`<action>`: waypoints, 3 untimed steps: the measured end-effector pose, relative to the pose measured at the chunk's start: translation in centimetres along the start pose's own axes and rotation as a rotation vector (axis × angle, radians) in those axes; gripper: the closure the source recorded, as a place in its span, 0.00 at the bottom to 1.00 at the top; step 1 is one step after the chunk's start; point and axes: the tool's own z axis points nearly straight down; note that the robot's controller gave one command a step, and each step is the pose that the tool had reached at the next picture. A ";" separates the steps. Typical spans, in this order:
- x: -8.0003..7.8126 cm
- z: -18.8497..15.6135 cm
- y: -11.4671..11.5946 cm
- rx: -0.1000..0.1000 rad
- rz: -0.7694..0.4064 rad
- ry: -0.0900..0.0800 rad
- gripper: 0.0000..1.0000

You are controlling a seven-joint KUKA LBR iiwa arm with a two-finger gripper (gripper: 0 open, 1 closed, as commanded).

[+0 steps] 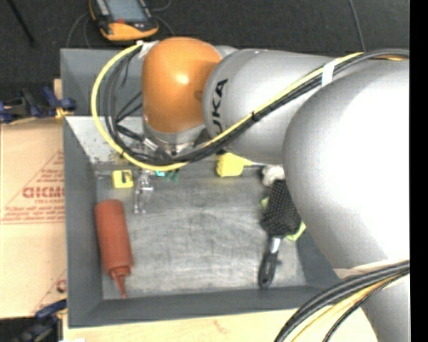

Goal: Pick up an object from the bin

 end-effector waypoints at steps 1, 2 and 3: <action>-0.2 -0.5 -0.1 -0.002 0.003 -0.008 0.00; -1.4 1.5 2.5 0.001 -0.113 -0.014 0.00; -1.6 1.8 4.0 -0.002 -0.126 -0.011 0.00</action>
Offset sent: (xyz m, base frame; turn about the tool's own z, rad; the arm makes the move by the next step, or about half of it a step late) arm 0.0154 0.0421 -0.0293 -0.1735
